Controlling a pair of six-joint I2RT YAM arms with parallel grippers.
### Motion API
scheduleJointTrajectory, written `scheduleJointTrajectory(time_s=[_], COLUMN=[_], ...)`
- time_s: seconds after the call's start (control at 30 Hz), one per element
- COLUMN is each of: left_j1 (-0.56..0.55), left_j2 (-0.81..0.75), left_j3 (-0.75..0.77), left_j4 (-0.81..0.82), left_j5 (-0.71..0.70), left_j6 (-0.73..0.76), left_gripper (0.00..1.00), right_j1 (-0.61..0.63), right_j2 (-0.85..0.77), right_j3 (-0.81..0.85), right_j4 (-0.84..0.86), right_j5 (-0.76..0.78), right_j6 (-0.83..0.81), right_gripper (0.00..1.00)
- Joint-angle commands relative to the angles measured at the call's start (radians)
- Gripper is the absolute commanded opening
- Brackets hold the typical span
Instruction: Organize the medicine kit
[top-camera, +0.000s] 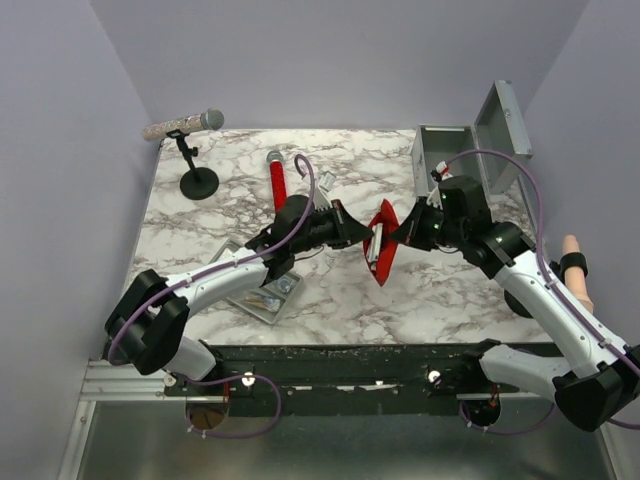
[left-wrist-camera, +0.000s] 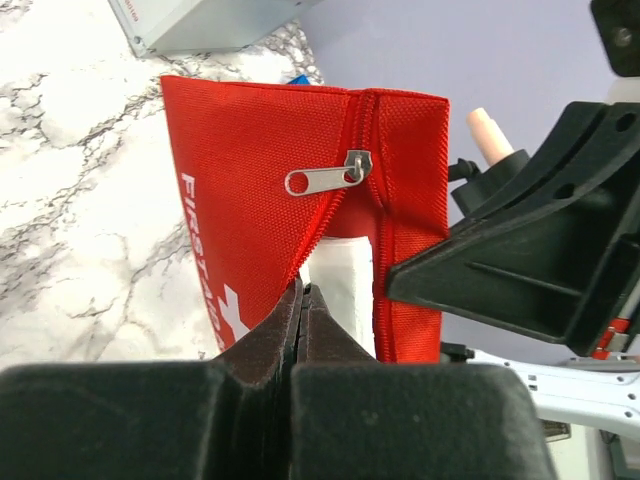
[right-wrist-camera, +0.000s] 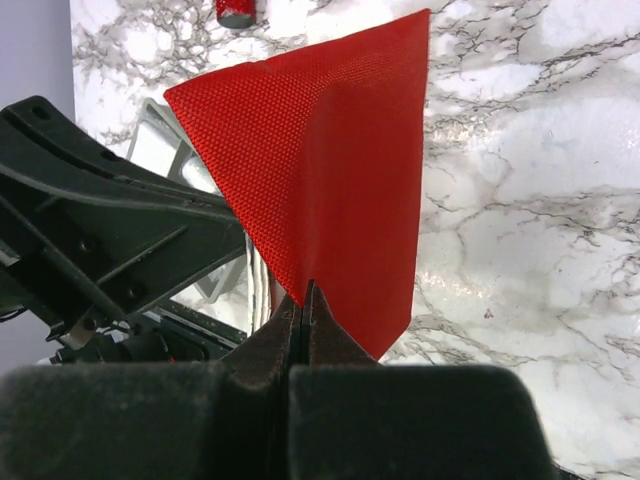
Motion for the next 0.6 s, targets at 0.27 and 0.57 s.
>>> scheduleJointTrajectory(time_s=[0.27, 0.57], left_j1=[-0.003, 0.005], left_j2=[-0.012, -0.13], left_j3=[0.146, 0.174], left_j4=[-0.14, -0.292], left_j5=[-0.033, -0.071], left_j6=[0.164, 0.285], left_gripper=[0.47, 0.65], right_j1=[-0.001, -0.001], right_j2=[-0.034, -0.035], right_j3=[0.018, 0.018], right_j4=[-0.049, -0.046], right_j5=[-0.032, -0.083], right_j6=[-0.043, -0.12], right_gripper=[0.01, 0.01])
